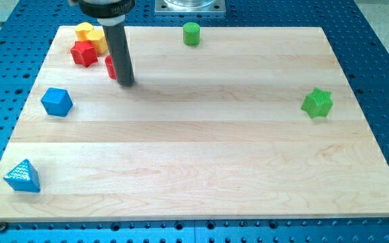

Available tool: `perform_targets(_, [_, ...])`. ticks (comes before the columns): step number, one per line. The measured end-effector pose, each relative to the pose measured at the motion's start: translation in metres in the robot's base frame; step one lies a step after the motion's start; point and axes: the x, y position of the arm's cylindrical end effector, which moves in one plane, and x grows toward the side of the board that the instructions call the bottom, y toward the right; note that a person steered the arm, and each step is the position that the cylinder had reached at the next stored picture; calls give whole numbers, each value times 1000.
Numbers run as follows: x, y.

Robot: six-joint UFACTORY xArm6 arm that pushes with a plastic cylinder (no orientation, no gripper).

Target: Place the green circle top right to the red circle

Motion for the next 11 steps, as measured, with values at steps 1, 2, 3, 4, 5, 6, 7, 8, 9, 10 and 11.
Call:
perform_targets(1, [-26, -16])
perform_targets(2, [-27, -17])
perform_targets(3, [-40, -23])
perform_targets(4, [-41, 40])
perform_targets(5, [-44, 141])
perform_targets(6, [-45, 175])
perform_targets(7, [-45, 177])
perform_targets(8, [-45, 177])
perform_targets(9, [-67, 186])
perform_targets(10, [-121, 183])
perform_targets(11, [-135, 126])
